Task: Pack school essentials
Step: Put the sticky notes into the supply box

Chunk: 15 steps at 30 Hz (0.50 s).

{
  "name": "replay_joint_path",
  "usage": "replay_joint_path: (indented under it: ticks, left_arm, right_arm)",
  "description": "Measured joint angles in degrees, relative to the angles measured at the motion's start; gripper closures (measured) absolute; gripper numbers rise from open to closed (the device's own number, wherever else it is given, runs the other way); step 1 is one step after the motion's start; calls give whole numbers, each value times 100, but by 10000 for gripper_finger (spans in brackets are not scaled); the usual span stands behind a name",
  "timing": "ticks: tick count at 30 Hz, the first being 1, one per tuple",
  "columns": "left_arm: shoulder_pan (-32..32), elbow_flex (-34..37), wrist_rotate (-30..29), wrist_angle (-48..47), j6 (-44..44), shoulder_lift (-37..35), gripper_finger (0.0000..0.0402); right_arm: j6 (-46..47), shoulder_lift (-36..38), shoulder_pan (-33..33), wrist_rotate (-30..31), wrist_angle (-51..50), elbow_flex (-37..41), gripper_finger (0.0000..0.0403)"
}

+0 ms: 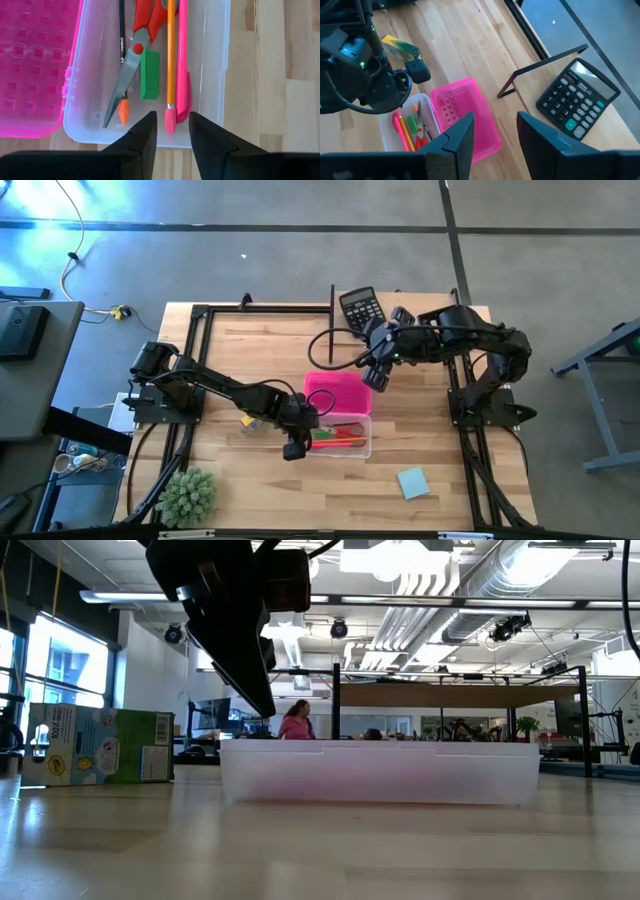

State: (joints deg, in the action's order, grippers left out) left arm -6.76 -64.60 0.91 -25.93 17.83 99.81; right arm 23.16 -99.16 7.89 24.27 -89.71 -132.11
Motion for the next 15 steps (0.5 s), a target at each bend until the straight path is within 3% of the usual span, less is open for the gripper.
replay_joint_path:
  ticks: [9,15]
  left_arm:
    - [-18,2,37,-4,-147,-391,296]
    - [-238,2,37,36,-311,-1044,306]
  right_arm:
    - [60,10,333,-28,-27,65,265]
    - [212,7,708,-39,-30,734,265]
